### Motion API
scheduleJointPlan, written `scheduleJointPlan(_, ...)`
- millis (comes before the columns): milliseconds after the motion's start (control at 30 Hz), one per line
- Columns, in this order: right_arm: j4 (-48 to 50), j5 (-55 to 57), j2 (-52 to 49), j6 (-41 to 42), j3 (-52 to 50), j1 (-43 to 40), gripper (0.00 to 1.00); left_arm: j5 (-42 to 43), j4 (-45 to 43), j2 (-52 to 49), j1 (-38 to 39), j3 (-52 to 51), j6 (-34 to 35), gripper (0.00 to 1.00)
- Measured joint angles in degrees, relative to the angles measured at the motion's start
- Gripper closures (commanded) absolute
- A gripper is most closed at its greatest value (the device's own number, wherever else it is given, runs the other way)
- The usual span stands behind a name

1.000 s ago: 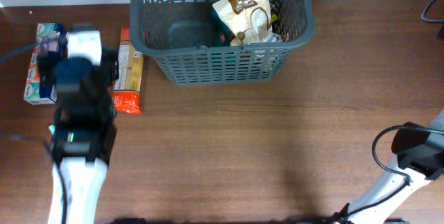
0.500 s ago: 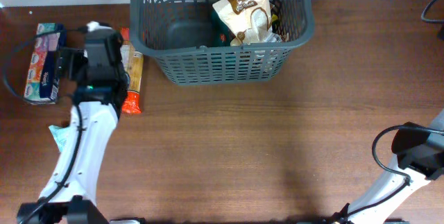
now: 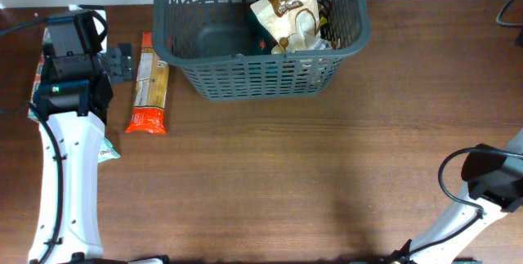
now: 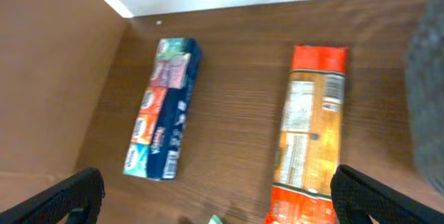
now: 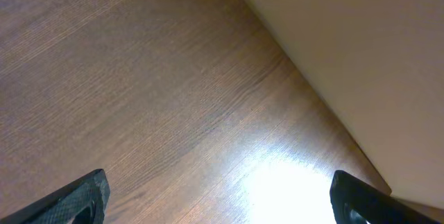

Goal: Pack container
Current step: 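Move the left gripper over the blue Kleenex tissue pack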

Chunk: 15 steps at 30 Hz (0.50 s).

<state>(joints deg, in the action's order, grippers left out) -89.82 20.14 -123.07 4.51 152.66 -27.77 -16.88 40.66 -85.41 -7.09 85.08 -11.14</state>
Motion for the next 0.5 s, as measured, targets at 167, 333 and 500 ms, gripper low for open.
scheduleJointPlan(167, 0.0, 0.02, 0.0, 0.0, 0.0, 0.0, 0.01, 2.21, 0.24, 0.0, 0.0, 0.0, -0.9, 0.01)
scheduleJointPlan(333, 0.02, 0.0, 0.0, 0.02, 0.0, 0.0, 0.01, 3.06, -0.09, 0.0, -0.22, 0.0, -1.53, 0.01)
scheduleJointPlan(500, 0.0, 0.02, 0.0, 0.02, 0.0, 0.0, 0.0, 3.02, -4.98, -0.85, -4.07, 0.0, -1.7, 0.01)
